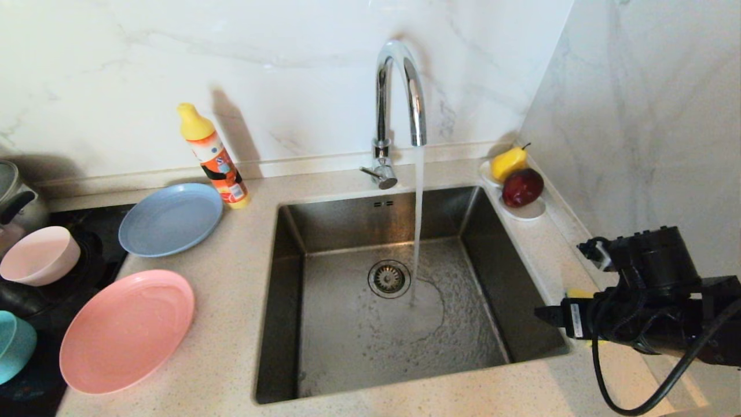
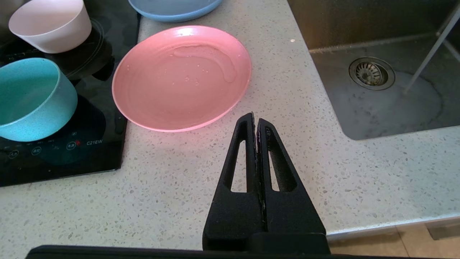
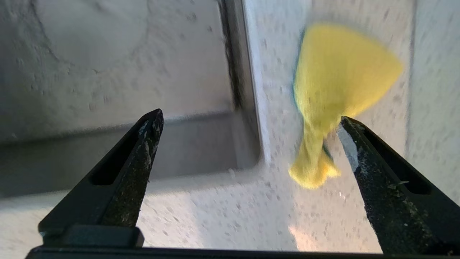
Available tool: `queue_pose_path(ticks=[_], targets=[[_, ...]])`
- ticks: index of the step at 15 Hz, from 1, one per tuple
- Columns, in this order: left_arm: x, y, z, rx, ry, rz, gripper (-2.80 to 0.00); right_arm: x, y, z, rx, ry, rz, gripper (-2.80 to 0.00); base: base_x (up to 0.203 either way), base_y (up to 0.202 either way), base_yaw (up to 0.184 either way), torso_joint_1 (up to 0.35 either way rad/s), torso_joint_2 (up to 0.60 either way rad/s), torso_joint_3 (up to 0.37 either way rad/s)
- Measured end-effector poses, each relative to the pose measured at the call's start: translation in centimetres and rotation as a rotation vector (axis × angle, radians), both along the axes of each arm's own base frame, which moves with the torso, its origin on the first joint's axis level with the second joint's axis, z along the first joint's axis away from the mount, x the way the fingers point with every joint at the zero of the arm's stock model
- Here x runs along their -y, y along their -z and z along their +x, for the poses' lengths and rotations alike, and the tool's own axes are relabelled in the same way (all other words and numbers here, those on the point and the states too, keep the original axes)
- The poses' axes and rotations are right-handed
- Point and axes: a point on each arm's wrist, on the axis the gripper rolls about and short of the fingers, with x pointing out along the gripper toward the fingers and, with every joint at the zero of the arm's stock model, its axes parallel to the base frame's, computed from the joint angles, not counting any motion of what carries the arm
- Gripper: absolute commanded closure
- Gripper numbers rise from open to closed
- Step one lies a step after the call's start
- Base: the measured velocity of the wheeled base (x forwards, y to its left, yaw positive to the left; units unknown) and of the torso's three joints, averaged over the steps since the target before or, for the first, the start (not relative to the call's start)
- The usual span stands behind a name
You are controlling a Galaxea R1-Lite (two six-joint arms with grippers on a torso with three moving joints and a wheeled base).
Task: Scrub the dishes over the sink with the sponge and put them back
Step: Turn off the faucet
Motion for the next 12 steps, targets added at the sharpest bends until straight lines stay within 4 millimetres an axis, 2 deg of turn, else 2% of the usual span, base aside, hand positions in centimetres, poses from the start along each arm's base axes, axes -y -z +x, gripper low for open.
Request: queue_pose_path(ticks=[3,4,8,12], targets=[[0.0,0.0,0.0,0.000,0.000,0.000,0.00,0.1,-1.3,-0.3,0.071,-0.014,-0.001,-2.80,0.000,0.000,0.000,0.000,0.00,0.000],[0.0,0.0,0.0,0.000,0.000,0.000,0.00,0.1,-1.9,-0.6,0.092,-0.023,-0.005,0.00,0.000,0.000,0.000,0.000,0.00,0.000],[0.0,0.0,0.0,-0.001,0.000,0.000,0.00,0.4,-4.2,-3.2,0.186,-0.079,-0.024,0.00,0.000,0.000,0.000,0.000,0.00,0.000],[0.0,0.0,0.0,0.000,0.000,0.000,0.00,1.0,-6.9,-8.2,0.333,-0.186,0.038,0.00,0.000,0.000,0.000,0.000,0.00,0.000]])
